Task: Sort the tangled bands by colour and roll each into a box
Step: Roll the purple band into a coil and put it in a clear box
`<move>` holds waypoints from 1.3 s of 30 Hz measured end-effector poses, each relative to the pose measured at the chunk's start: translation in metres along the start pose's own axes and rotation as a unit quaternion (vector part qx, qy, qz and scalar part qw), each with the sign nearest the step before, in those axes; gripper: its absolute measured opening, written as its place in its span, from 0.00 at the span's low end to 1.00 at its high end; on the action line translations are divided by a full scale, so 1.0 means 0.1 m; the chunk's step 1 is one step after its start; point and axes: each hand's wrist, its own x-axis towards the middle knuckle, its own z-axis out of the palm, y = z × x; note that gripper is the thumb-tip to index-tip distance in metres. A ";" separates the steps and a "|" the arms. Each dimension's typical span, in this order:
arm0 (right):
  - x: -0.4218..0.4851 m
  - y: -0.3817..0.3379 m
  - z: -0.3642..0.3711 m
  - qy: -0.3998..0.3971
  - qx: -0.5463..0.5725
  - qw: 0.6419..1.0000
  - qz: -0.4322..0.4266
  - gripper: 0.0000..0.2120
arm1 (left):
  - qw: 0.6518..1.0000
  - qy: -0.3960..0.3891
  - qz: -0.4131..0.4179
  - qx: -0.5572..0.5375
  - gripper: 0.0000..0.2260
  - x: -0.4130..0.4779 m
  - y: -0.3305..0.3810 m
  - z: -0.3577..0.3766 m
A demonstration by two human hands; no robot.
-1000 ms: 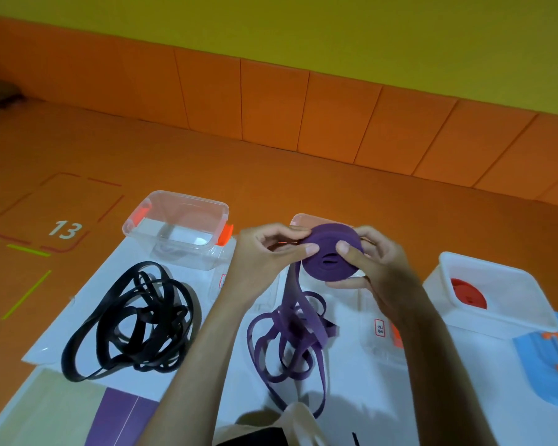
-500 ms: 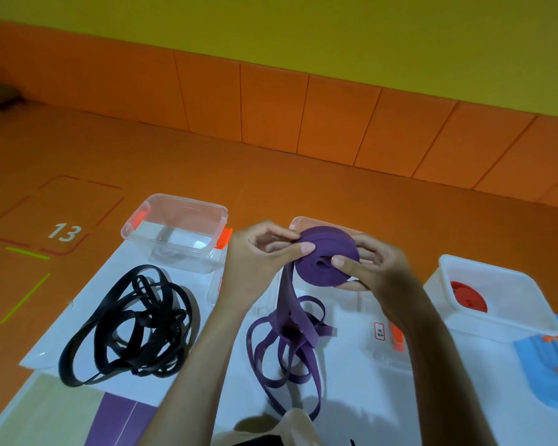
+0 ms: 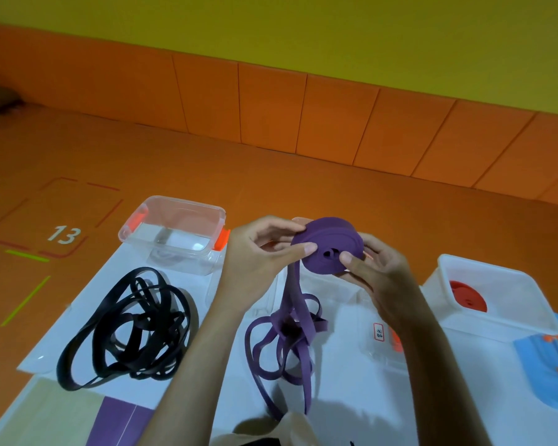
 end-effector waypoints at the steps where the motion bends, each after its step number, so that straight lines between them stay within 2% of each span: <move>1: 0.00 -0.02 -0.03 -0.006 -0.017 1.000 -0.001 0.20 | 1.000 0.001 -0.006 0.012 0.12 0.00 -0.01 0.02; 5: 0.01 -0.02 -0.05 0.037 -0.040 0.998 0.012 0.14 | 0.999 -0.004 -0.037 0.025 0.10 0.00 -0.10 0.04; 9: 0.00 0.03 -0.02 0.084 0.010 0.996 0.013 0.16 | 0.996 -0.053 -0.059 0.033 0.14 0.03 -0.17 -0.01; 13: 0.02 0.10 0.01 0.034 0.104 0.994 0.015 0.15 | 0.996 -0.074 -0.042 0.024 0.16 0.09 -0.09 -0.05; 16: 0.03 0.17 0.05 -0.008 0.157 0.986 0.052 0.19 | 0.998 -0.056 -0.022 0.017 0.18 0.13 0.00 -0.07; 21: 0.03 0.15 -0.10 0.003 -0.016 0.998 0.063 0.19 | 0.997 -0.023 -0.063 0.032 0.11 0.00 -0.11 0.00; 26: 0.01 0.14 -0.08 0.052 -0.003 0.998 0.044 0.11 | 0.998 -0.029 -0.057 0.023 0.09 -0.02 -0.25 0.10; 29: 0.03 0.11 -0.03 0.072 0.029 0.997 0.025 0.11 | 0.996 -0.062 -0.047 0.032 0.14 0.02 -0.27 0.06; 32: 0.04 0.10 0.02 0.085 0.046 0.995 0.021 0.08 | 0.995 -0.080 -0.040 0.031 0.17 0.06 -0.25 0.02; 35: 0.02 0.06 0.04 0.068 0.006 0.998 0.016 0.05 | 0.998 -0.065 -0.015 -0.001 0.16 0.07 -0.18 0.01; 39: 0.03 -0.06 -0.04 0.013 -0.087 0.996 0.014 0.13 | 0.999 -0.032 -0.004 0.020 0.14 0.06 -0.15 0.00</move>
